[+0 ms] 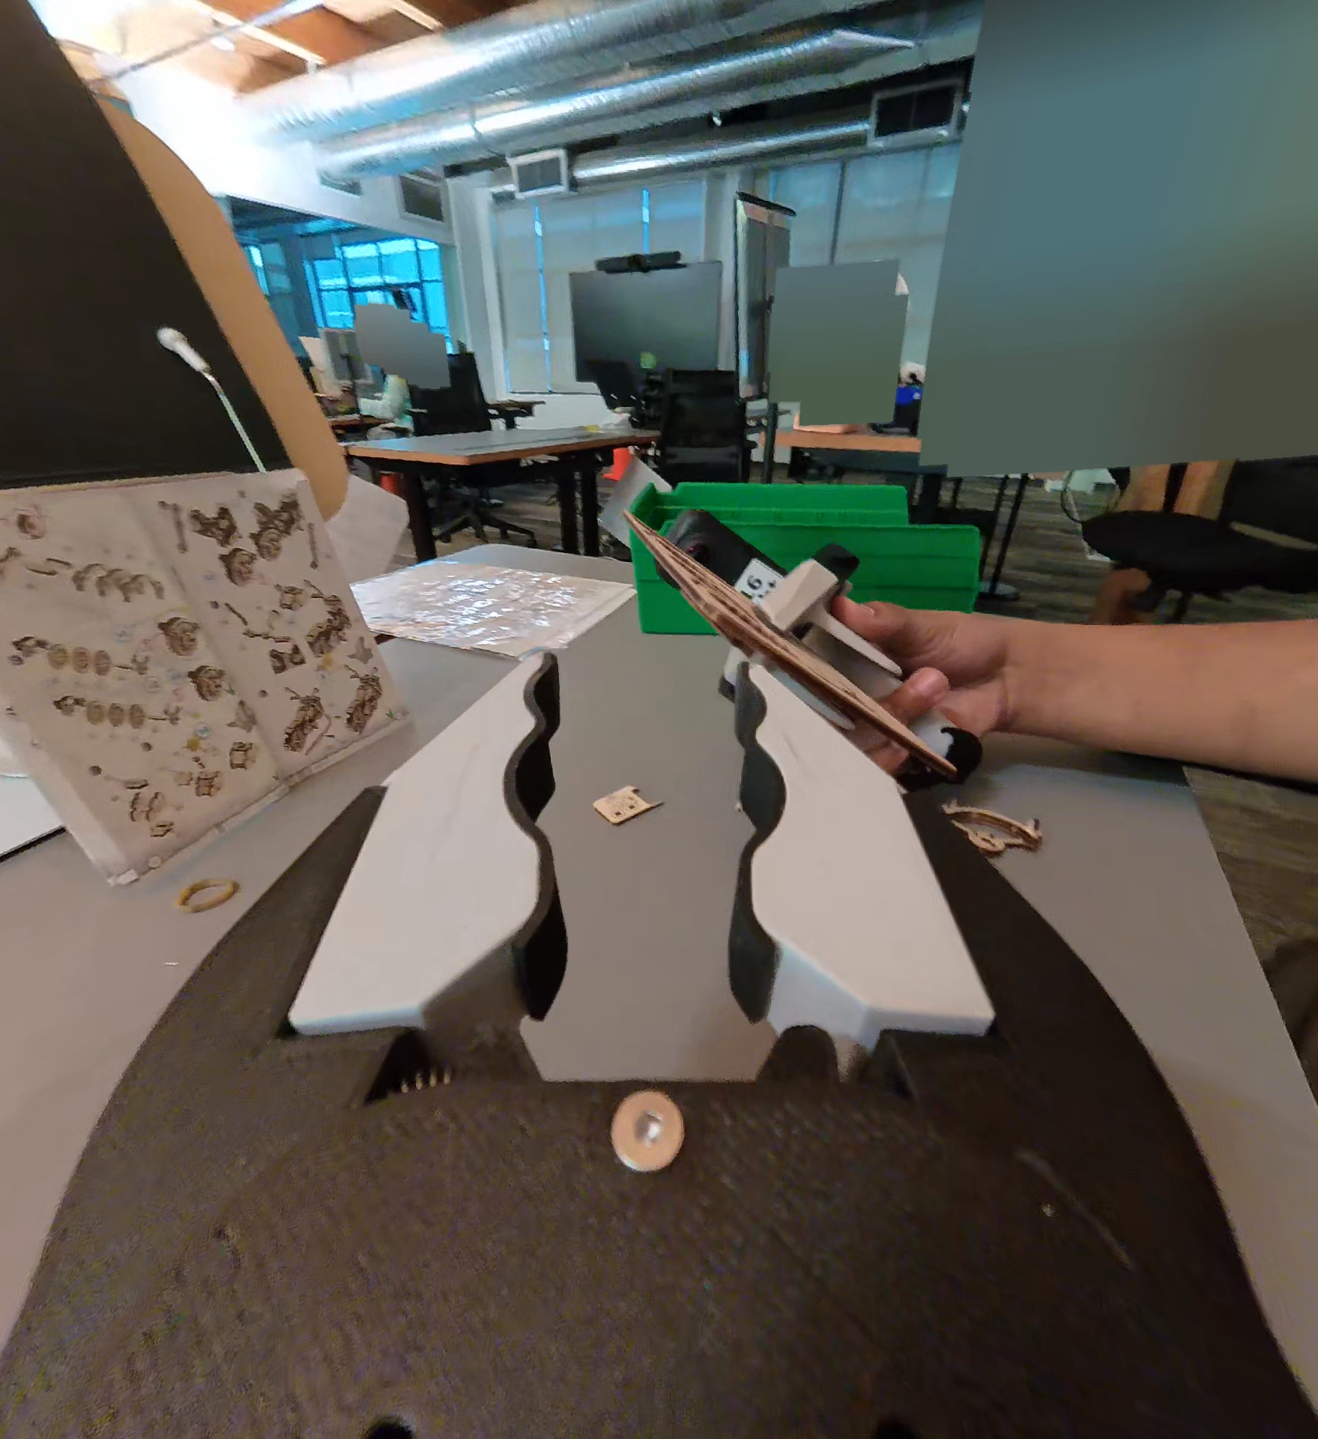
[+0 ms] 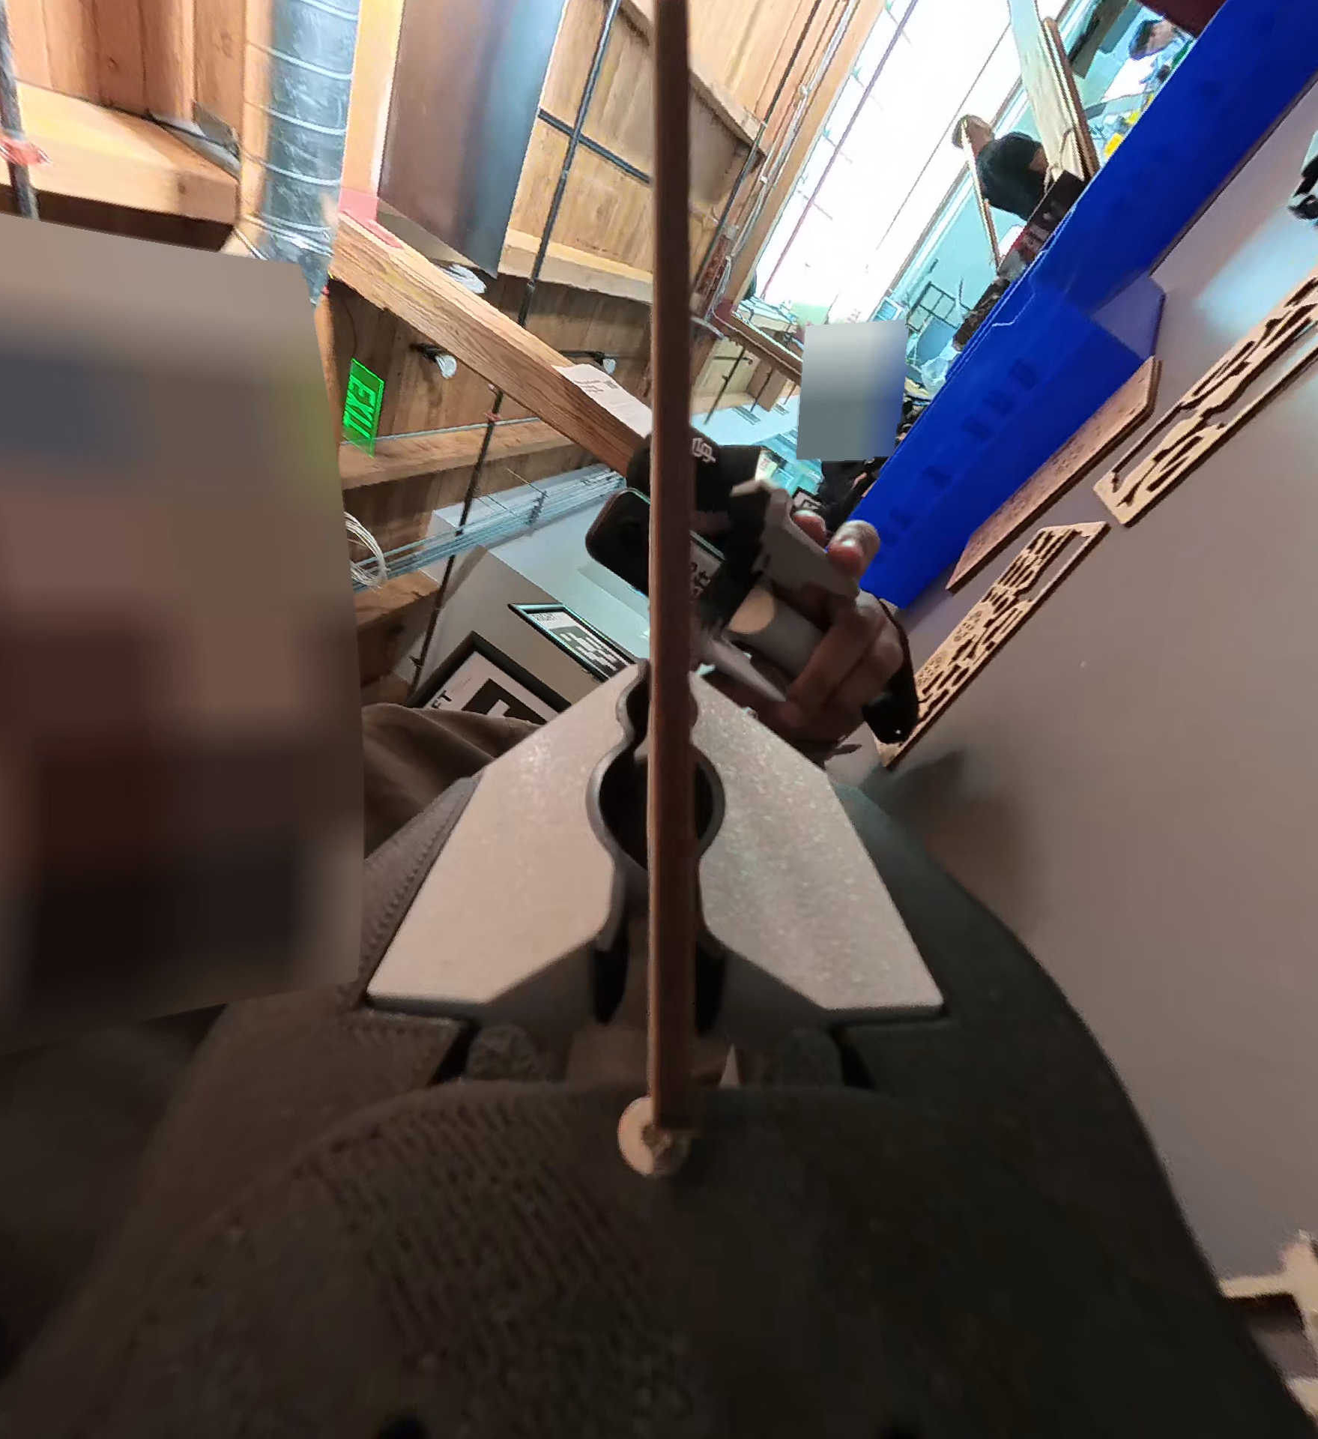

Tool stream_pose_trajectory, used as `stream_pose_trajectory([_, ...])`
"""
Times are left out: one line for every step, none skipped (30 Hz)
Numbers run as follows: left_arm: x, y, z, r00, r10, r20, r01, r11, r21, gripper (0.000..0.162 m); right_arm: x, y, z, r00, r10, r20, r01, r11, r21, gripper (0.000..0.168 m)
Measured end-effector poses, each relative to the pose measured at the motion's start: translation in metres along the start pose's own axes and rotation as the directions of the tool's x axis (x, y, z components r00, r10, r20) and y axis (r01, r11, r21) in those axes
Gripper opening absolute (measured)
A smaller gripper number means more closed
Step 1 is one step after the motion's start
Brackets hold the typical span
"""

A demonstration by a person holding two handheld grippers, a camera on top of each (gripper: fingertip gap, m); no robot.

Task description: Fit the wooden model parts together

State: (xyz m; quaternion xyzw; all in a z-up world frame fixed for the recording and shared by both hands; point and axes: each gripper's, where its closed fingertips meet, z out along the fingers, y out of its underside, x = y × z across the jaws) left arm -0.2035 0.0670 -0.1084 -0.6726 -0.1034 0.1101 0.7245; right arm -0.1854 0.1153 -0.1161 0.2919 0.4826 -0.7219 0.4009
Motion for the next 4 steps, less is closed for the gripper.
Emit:
stream_pose_trajectory([0.0029, 0.0021, 0.0005, 1.0, 0.008, -0.017, -0.009, 1.0, -0.011, 0.046, 0.0001, -0.0004, -0.0006, 1.0, 0.007, 0.001, -0.007, 1.0, 0.003, 0.002])
stream_pose_trajectory([0.0057, 0.003, 0.0008, 0.999, 0.021, -0.029, -0.021, 1.0, -0.016, 0.048, 0.0008, -0.0006, -0.0013, 1.0, 0.013, -0.001, -0.013, 1.0, 0.004, 0.002])
stream_pose_trajectory([0.0077, 0.0033, 0.0013, 0.999, 0.034, -0.034, -0.035, 0.999, -0.02, 0.049, 0.0012, -0.0005, -0.0019, 1.0, 0.021, 0.0, -0.021, 1.0, 0.004, 0.002])
stream_pose_trajectory([0.0085, 0.0034, 0.0018, 0.998, 0.047, -0.031, -0.048, 0.999, -0.023, 0.049, 0.0012, -0.0003, -0.0022, 0.999, 0.031, 0.003, -0.031, 1.0, 0.003, 0.002])
